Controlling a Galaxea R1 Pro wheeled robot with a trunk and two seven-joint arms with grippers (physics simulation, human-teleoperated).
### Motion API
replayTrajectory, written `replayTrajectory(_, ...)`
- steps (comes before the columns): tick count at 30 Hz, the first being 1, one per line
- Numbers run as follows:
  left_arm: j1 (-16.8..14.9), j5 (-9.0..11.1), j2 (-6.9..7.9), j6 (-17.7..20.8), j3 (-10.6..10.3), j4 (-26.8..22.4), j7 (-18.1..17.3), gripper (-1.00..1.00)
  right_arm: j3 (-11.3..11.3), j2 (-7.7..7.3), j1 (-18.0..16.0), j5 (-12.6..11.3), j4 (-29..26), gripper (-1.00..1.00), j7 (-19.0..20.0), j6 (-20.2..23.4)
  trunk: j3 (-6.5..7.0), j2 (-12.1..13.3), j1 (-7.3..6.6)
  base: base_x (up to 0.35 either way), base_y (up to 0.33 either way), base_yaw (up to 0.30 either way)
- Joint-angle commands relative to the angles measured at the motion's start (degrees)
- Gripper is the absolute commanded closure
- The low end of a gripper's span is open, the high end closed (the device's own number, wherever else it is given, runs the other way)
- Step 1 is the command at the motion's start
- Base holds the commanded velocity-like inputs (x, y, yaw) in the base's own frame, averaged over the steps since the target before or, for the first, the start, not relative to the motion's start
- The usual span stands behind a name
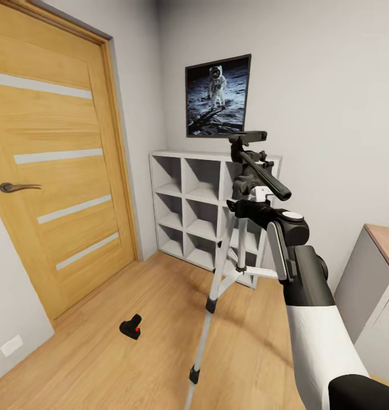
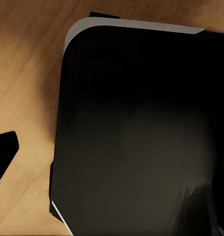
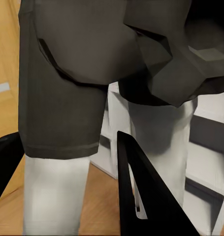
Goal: Attach the digital camera to the camera tripod in the bedroom.
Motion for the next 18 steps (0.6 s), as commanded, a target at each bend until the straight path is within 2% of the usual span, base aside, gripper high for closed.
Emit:
replayTrajectory(1,0.0,0.5,-0.01,-0.1,0.0,-0.1,0.0,-1.00,0.0,0.01,0.0,0.1,-0.1,1.00,0.2,0.3,-0.04,0.0,-0.01,-0.081,-0.290,0.000)
replayTrajectory(7,0.0,0.5,-0.01,-0.1,0.0,-0.1,0.0,-1.00,0.0,-0.80,0.0,0.0,-0.1,1.00,0.2,0.3,-0.04,0.0,-0.01,-0.081,-0.290,0.000)
replayTrajectory(18,0.0,0.5,-0.01,-0.1,0.0,-0.1,0.0,-1.00,0.0,-1.04,0.0,0.0,-0.1,1.00,0.2,-0.1,-0.04,0.0,-0.01,-0.073,-0.278,0.000)
